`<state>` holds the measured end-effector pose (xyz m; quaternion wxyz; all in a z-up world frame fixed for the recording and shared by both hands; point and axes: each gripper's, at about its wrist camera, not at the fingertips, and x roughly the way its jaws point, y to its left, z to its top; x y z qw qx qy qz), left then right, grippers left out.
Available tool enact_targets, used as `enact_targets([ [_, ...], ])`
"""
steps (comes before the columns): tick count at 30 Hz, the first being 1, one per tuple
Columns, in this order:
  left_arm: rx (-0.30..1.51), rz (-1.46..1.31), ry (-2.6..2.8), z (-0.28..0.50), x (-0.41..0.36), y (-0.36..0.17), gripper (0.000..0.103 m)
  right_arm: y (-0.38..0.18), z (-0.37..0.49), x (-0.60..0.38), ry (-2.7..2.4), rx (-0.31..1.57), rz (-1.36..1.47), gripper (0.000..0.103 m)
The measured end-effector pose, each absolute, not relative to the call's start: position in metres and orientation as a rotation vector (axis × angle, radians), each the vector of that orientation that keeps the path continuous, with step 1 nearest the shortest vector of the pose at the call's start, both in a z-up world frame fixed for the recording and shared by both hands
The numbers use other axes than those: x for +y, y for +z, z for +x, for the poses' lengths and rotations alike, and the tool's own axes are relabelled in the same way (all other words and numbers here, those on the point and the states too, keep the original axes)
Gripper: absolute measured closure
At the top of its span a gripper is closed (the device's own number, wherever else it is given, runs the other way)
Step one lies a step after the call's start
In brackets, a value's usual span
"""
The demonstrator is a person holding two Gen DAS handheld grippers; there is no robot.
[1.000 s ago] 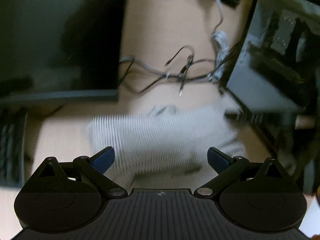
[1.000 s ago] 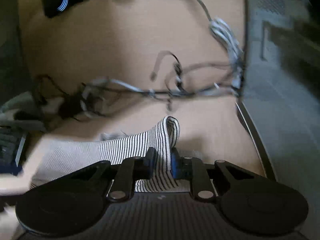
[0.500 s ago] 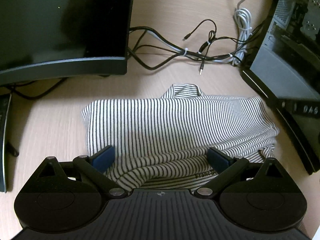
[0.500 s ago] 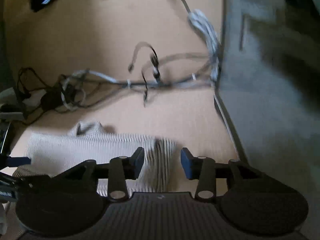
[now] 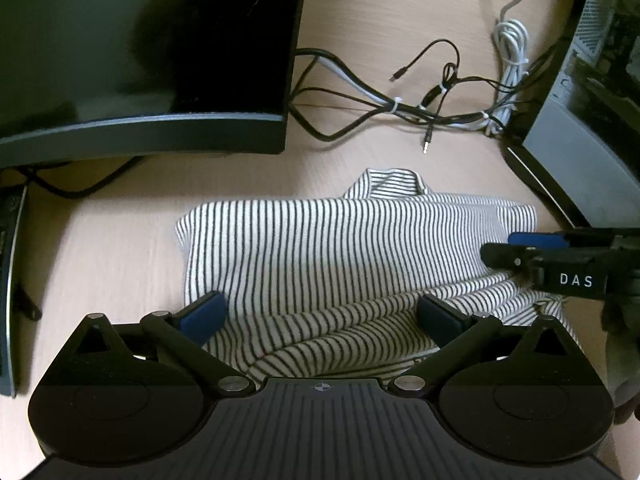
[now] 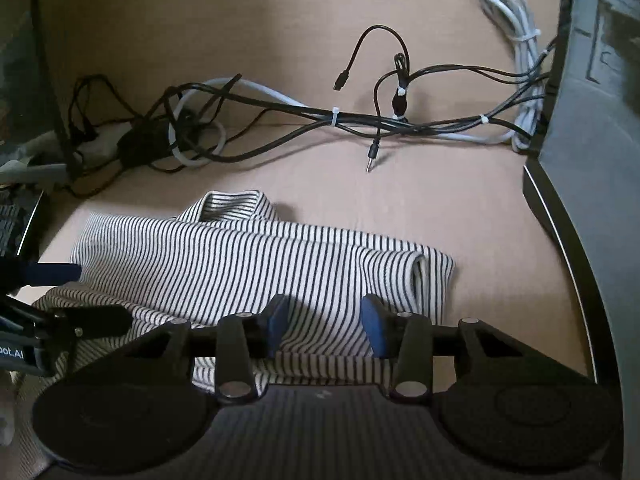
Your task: Fold clothes
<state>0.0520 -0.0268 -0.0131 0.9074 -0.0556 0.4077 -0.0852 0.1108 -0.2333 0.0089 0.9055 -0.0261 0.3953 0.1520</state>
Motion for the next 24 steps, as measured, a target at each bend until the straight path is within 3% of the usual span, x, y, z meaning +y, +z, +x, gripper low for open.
enact_targets([
  [9, 0.835, -0.124, -0.13, 0.037, -0.027, -0.002, 0.0, 0.018, 0.088, -0.236, 0.301, 0.786, -0.082, 0.061],
  [15, 0.704, -0.149, -0.157, 0.02, -0.036, 0.03, 0.0, 0.038, 0.097, -0.236, 0.304, 0.73, -0.062, 0.061],
  [24, 0.845, -0.193, -0.171, 0.034, -0.042, 0.001, 0.0, 0.056, 0.132, -0.225, 0.362, 0.705, -0.02, 0.063],
])
